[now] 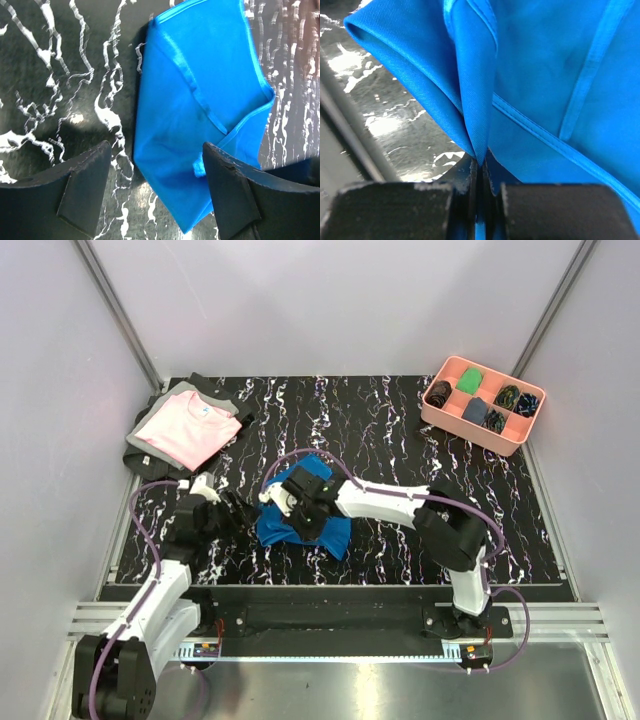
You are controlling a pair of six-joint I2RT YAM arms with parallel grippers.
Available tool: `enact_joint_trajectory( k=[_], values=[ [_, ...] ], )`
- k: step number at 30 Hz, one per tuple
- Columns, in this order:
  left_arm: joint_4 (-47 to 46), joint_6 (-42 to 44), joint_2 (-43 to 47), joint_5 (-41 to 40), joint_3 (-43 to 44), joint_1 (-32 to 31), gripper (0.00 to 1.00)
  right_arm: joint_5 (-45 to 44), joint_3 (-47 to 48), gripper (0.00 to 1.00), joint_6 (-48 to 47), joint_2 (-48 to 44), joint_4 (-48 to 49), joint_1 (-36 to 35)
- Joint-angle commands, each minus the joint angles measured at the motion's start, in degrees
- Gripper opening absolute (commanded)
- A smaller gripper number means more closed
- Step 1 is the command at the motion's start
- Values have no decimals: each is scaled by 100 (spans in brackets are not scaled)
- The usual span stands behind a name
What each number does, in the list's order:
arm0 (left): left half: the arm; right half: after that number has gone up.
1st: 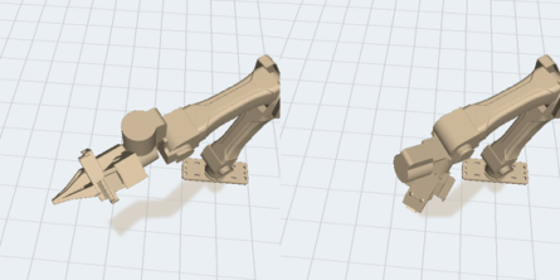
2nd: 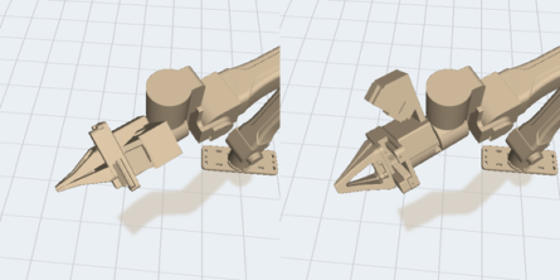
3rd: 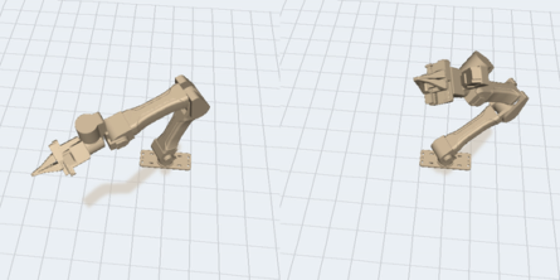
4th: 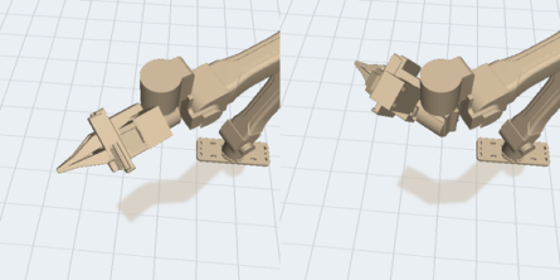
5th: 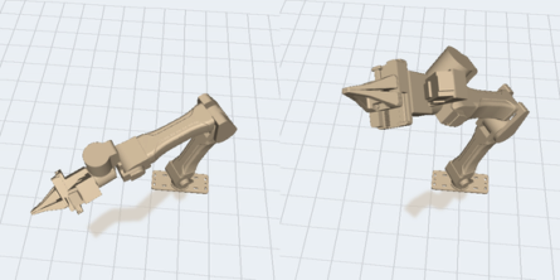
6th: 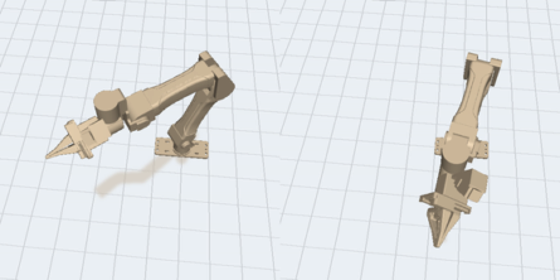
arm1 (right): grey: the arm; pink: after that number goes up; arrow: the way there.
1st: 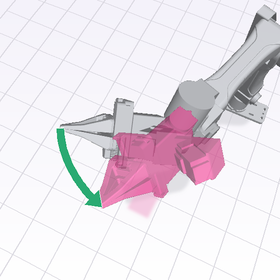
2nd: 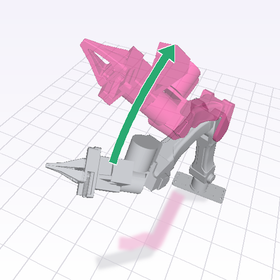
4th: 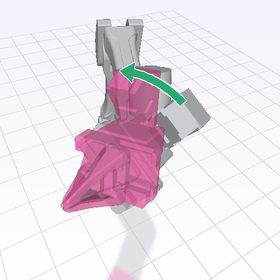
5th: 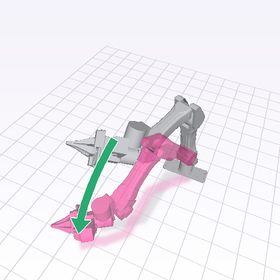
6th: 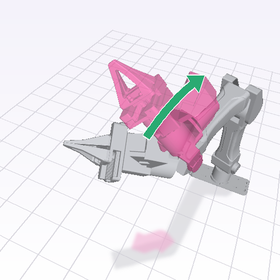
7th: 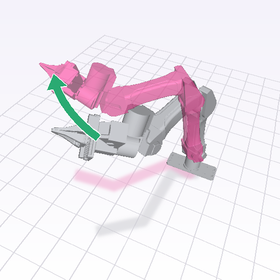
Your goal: Fold the napkin, place the utensils inside, and roll it up
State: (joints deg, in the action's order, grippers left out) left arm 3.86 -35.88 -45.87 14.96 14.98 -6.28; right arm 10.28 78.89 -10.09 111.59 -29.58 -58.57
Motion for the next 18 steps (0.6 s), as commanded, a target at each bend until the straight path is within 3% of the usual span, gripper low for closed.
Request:
enact_joint_trajectory(
  k=[1, 18],
  values=[
    [-983, 336, 236, 436, -206, -144, 76, 1458, 591, 1, 68, 371, -732, 301],
    [-1238, 1232, -265, -239, -4, -1595, 83, 3813, 1638, 0, 33, 1628, -1647, 1347]
  ],
)
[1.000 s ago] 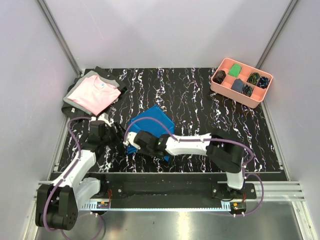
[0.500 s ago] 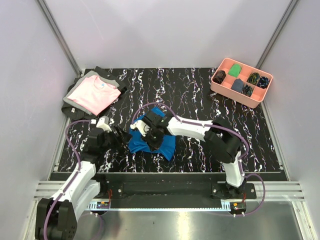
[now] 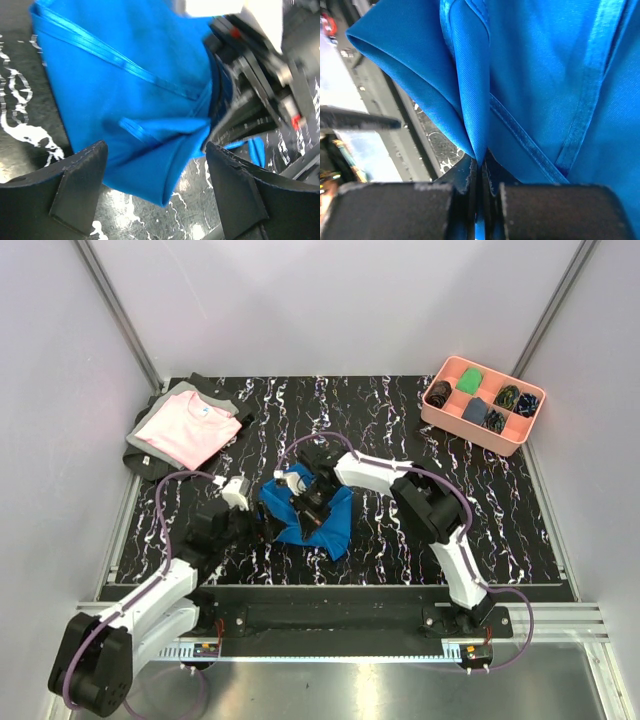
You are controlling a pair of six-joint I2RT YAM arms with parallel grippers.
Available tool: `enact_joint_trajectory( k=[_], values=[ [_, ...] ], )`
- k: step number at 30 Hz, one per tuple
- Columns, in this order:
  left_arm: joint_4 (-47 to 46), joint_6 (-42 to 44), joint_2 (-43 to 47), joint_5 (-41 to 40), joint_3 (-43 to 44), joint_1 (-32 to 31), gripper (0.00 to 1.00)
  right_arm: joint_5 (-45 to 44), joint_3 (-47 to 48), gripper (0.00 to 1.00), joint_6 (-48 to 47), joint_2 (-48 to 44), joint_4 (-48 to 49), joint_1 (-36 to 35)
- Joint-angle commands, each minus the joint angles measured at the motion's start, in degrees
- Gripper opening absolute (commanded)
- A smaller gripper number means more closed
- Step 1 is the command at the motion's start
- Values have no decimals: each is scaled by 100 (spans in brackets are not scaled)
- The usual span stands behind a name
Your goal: Fold the napkin, place the utensils inside, and roll it up
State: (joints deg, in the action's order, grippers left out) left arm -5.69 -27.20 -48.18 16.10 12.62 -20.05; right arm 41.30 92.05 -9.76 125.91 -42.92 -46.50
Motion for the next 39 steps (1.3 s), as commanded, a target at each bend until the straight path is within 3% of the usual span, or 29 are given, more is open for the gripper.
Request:
enact_joint_trajectory(
  k=[1, 14, 28, 39],
  values=[
    [-266, 382, -42, -475, 249, -288, 83, 782, 401, 1, -8, 293, -340, 202],
    [-99, 646, -622, -845, 610, -482, 81, 1468, 674, 0, -70, 812, -551, 440],
    [24, 707, -604, -941, 654, -587, 83, 1636, 814, 0, -105, 1041, -683, 598],
    [244, 707, -1237, -1346, 1049, -623, 63, 1697, 841, 0, -96, 1085, -744, 616]
  ],
)
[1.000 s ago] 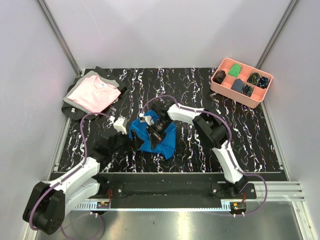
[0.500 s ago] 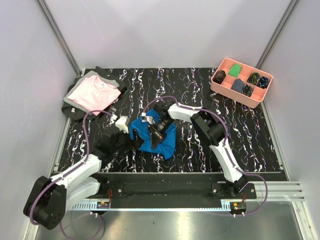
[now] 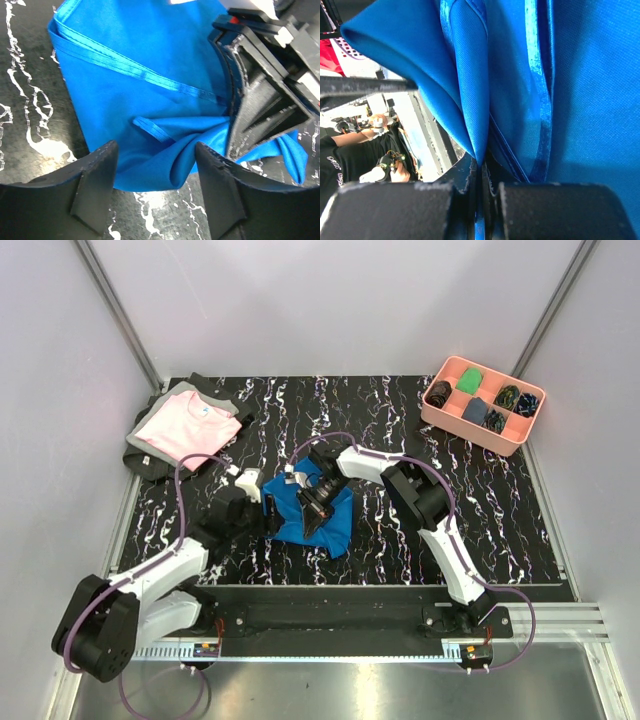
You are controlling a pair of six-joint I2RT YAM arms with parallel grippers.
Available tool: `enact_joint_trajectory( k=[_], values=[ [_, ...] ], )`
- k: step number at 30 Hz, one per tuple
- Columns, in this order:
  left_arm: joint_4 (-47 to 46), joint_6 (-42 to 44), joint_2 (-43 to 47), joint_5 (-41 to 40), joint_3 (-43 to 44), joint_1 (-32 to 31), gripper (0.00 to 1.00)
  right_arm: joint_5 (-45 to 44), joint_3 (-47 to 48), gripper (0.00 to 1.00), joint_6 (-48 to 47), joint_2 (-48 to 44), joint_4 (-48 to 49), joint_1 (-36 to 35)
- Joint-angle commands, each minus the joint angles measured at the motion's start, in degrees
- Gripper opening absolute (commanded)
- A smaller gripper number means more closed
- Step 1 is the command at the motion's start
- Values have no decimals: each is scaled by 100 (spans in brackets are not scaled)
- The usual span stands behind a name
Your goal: Fold the napkin, place the utensils inside, and roll it up
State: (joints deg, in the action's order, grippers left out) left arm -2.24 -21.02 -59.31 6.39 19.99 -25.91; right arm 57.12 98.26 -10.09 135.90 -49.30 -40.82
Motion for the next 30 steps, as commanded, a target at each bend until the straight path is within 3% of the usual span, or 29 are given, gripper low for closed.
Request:
enact_joint_trajectory(
  k=[1, 6, 12, 13, 16, 21, 30],
  values=[
    [-110, 106, -186, -384, 356, -28, 63, 115, 229, 0, -64, 95, -98, 48],
    [-136, 159, -371, -420, 436, -37, 57, 141, 325, 0, -55, 156, -150, 65],
    [4, 115, -686, -507, 602, -37, 32, 168, 370, 0, -37, 165, -177, 56],
    [48, 80, -739, -586, 629, -28, 21, 168, 370, 1, -46, 157, -185, 56],
    [206, 10, -950, -770, 787, -28, 13, 159, 370, 4, -37, 78, -177, 65],
    [776, -104, -1468, -859, 1199, -28, 0, 80, 361, 23, -20, -72, -159, 100],
    [1296, -385, -1988, -798, 1534, -2, 0, -990, 89, 53, 349, -1081, 410, 153]
  ],
)
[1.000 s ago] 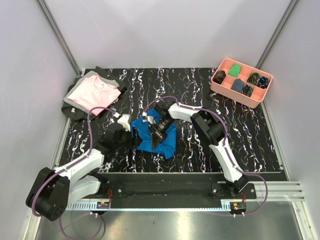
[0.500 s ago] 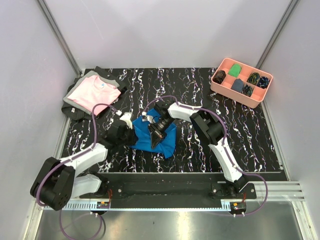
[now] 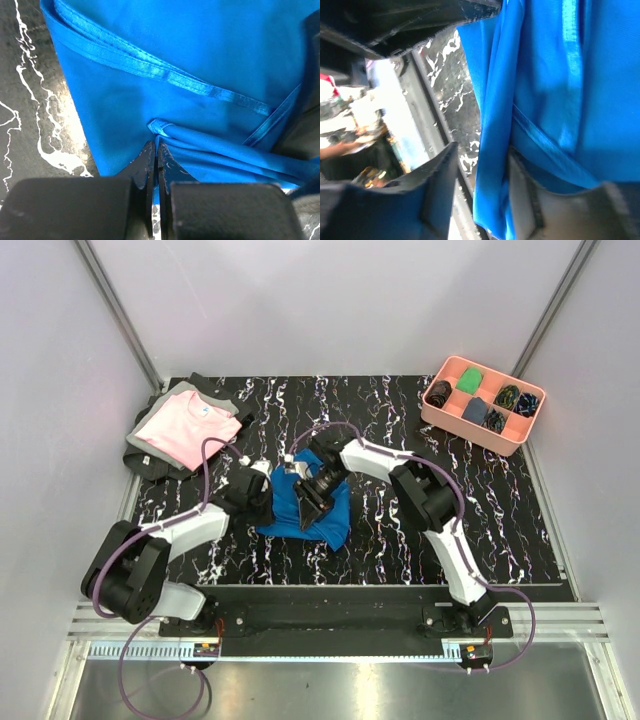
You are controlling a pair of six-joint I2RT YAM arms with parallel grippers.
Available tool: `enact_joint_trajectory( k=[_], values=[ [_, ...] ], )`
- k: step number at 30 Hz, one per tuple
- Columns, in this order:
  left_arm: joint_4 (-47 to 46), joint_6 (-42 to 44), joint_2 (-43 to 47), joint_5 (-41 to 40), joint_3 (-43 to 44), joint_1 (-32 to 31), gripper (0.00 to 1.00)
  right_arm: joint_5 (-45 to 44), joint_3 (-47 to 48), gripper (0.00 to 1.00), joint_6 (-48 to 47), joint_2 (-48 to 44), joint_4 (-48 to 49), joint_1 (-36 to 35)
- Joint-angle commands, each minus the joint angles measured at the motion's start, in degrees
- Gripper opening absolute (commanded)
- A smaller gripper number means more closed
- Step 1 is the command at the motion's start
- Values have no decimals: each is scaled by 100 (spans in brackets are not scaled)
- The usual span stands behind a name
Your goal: Fold the napkin, place the utensils inside, and roll it up
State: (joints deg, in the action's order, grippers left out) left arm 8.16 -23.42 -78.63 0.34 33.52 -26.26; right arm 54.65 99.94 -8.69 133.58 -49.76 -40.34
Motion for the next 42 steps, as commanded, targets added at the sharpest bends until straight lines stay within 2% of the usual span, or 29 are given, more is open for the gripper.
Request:
enact_joint_trajectory(
  k=[1, 4, 8, 10, 12, 13, 15, 18, 23, 30, 36, 42],
  values=[
    [247, -145, -65, -140, 190, 68, 0, -902, -306, 61, 375, -1164, 597, 114],
    [273, -128, -82, -69, 252, 147, 0, -1807, -1043, 71, 639, -2007, 1318, 114],
    [273, -75, -170, 273, 278, 323, 0, -2879, -2424, 75, 763, -3300, 2363, 105],
    [273, -66, -214, 422, 287, 428, 0, -3459, -3152, 77, 711, -3958, 2804, -61],
    [256, -75, -267, 511, 287, 473, 0, -4186, -3471, 77, 632, -4260, 2936, -298],
    [239, -84, -284, 581, 296, 499, 0, -4478, -3690, 77, 579, -4461, 2963, -630],
    [186, -110, -328, 669, 287, 517, 0, -5223, -3850, 77, 552, -4577, 3094, -992],
    [177, -110, -407, 810, 305, 578, 0, -5875, -4104, 77, 657, -4683, 3445, -1564],
    [168, -137, -504, 942, 331, 657, 0, -7114, -4202, 76, 526, -4350, 3771, -2416],
    [168, -145, -522, 977, 331, 684, 0, -7891, -4264, 73, 262, -3674, 4018, -2769],
    [168, -145, -513, 986, 322, 736, 0, -8120, -4386, 61, 350, -3576, 4000, -2787],
    [186, -145, -522, 986, 348, 780, 0, -7839, -4483, 40, 438, -3567, 3833, -2795]
  ],
)
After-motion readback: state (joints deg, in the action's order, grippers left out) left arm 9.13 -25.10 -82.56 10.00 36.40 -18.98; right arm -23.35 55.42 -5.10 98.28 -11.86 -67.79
